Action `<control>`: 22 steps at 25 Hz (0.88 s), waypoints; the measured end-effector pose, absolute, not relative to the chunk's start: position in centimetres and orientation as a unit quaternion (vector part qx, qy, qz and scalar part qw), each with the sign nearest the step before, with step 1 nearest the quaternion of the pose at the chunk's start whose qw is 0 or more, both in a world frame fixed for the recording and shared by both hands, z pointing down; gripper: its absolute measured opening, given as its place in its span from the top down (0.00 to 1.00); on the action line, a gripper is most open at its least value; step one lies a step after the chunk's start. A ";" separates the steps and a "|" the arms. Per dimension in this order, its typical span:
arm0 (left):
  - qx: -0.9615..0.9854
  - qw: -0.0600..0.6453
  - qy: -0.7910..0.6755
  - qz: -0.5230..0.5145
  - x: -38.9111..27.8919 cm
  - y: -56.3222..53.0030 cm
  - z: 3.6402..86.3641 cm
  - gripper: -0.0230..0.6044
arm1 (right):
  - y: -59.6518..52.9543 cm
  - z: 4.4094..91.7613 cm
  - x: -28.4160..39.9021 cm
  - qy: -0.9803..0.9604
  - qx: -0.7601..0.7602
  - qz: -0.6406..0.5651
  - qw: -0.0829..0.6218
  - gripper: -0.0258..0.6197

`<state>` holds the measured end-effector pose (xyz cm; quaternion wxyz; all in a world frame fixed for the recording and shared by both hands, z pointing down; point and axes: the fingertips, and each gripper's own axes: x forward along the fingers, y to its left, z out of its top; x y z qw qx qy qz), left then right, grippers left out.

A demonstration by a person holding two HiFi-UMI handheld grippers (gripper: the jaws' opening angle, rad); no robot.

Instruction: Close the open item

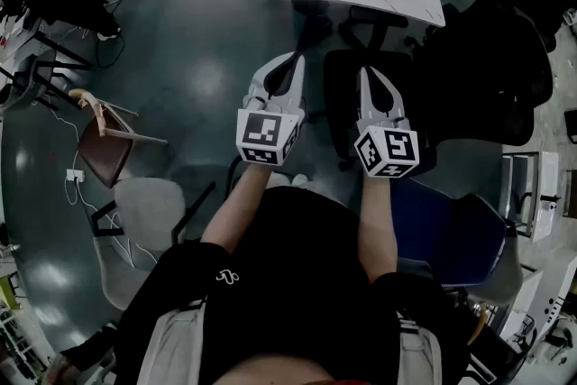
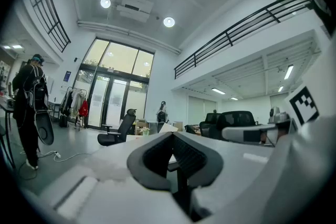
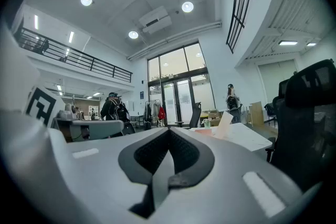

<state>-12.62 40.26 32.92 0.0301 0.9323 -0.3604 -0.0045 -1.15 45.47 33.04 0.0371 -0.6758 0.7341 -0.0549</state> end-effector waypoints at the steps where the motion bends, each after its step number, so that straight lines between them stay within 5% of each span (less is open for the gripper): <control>1: 0.932 0.031 -0.362 -0.004 -12.4 40.1 32.9 0.96 | 45.3 33.1 -0.9 0.735 -0.675 -0.056 0.037 0.96; 22: 0.924 0.055 -0.378 0.020 -8.9 39.1 35.0 0.96 | 44.2 35.7 4.1 0.734 -0.668 -0.105 0.064 0.96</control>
